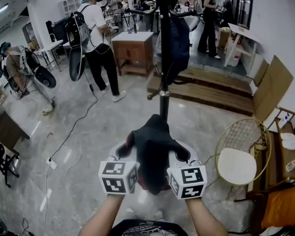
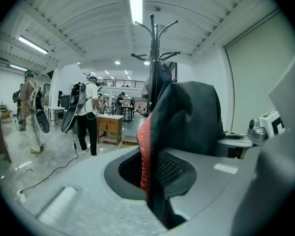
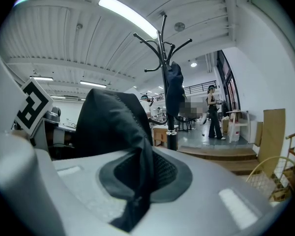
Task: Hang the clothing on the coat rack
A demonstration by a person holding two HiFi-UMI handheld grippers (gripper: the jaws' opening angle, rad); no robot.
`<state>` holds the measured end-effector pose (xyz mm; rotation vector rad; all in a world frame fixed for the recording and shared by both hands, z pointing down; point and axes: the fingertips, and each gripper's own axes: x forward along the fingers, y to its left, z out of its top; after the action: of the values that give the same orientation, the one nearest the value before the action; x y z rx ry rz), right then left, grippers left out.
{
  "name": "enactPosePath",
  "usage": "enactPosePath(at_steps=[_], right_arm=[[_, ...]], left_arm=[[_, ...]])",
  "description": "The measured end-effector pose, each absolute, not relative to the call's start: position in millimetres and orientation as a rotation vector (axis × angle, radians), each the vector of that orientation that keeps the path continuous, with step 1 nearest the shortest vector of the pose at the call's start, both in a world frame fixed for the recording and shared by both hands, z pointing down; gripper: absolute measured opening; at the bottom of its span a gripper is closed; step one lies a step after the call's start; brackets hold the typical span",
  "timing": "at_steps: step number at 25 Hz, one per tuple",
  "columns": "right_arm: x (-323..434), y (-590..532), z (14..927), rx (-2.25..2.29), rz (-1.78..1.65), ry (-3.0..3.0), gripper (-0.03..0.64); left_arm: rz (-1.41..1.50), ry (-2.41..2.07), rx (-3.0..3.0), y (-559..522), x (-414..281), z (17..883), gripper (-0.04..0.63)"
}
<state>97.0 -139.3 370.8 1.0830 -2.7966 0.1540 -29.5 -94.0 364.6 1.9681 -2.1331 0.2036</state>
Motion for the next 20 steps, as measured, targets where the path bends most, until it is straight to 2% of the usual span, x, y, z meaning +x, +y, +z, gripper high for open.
enactPosePath(at_steps=[20], right_arm=[[45.5, -202.5, 368.6, 1.202, 0.167, -2.758, 0.023]], left_arm=[[0.173, -2.072, 2.048, -161.9, -82.9, 358.5, 0.025]])
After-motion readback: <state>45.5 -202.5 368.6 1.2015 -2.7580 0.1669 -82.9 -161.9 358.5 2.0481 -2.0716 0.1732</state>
